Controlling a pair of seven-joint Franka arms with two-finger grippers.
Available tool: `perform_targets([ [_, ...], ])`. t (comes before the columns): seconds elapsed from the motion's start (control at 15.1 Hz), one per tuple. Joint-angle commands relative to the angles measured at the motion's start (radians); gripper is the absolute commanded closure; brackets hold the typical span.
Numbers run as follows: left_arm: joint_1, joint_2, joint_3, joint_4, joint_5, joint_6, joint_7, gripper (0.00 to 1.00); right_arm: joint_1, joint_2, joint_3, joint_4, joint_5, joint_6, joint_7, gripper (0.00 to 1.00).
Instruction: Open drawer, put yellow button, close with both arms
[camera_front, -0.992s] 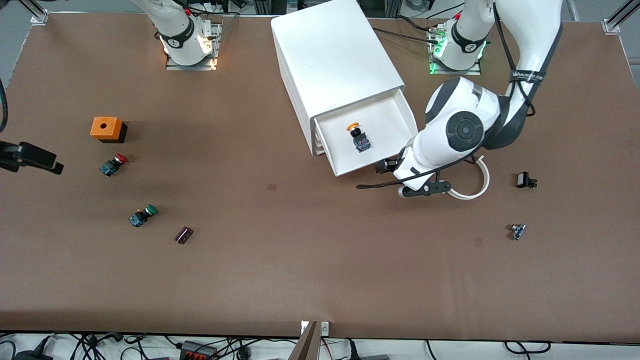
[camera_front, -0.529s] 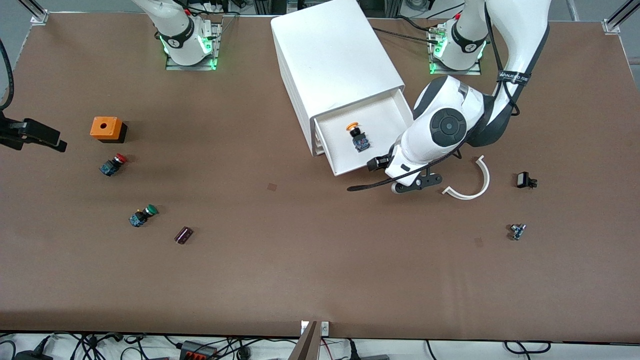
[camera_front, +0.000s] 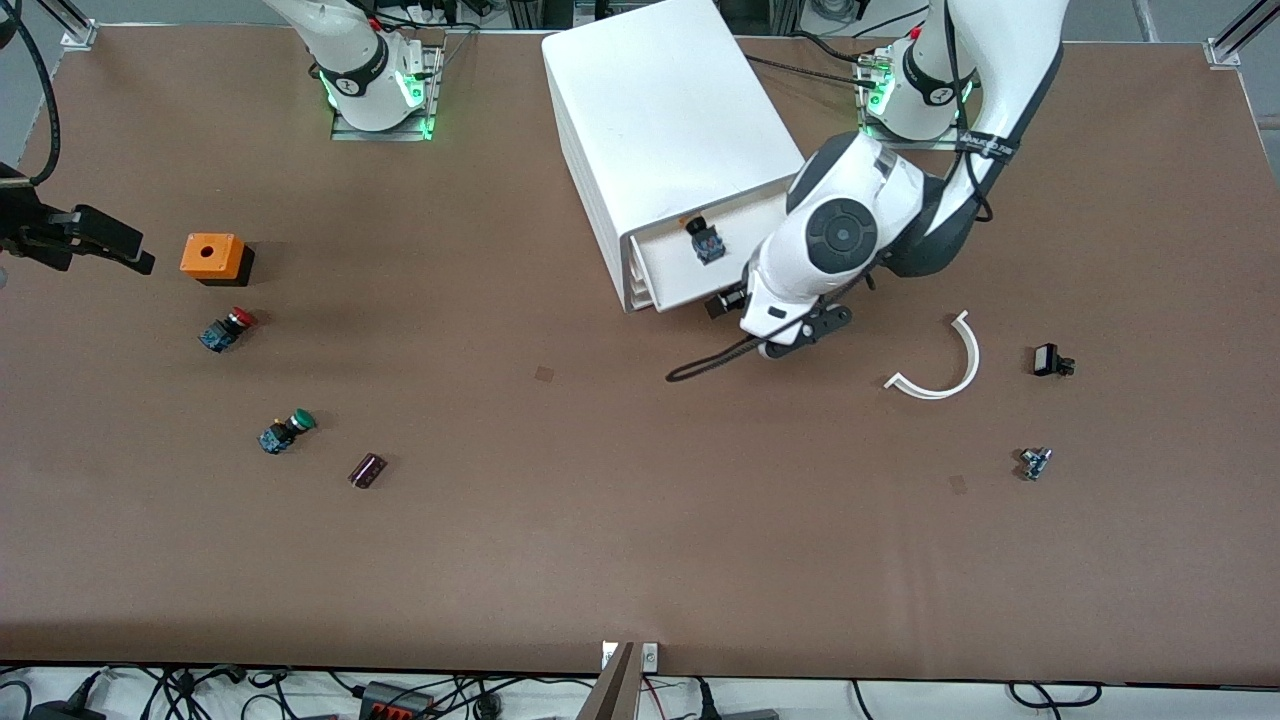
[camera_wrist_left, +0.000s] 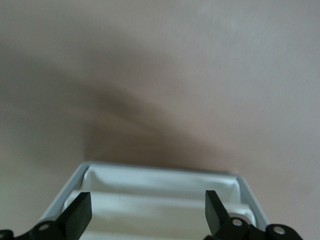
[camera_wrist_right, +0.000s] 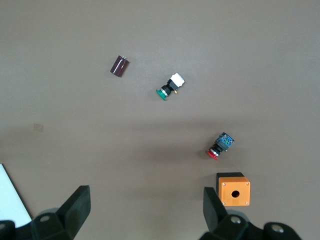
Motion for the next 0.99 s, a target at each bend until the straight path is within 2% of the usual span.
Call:
perform_targets([
  [0.0, 0.002, -0.017, -0.045, -0.013, -0.026, -0.032, -0.033, 0.0, -0.001, -0.019, 0.009, -0.025, -0.011, 0.018, -0.004, 0.0],
  [0.53, 0.0, -0.014, -0.121, -0.022, -0.026, -0.064, -0.036, 0.0, -0.004, -0.013, 0.009, -0.021, -0.011, 0.02, -0.01, 0.0],
  [0.93, 0.013, -0.014, -0.123, -0.021, -0.026, -0.072, -0.021, 0.0, -0.004, -0.012, 0.01, -0.021, -0.011, 0.018, -0.003, 0.0],
])
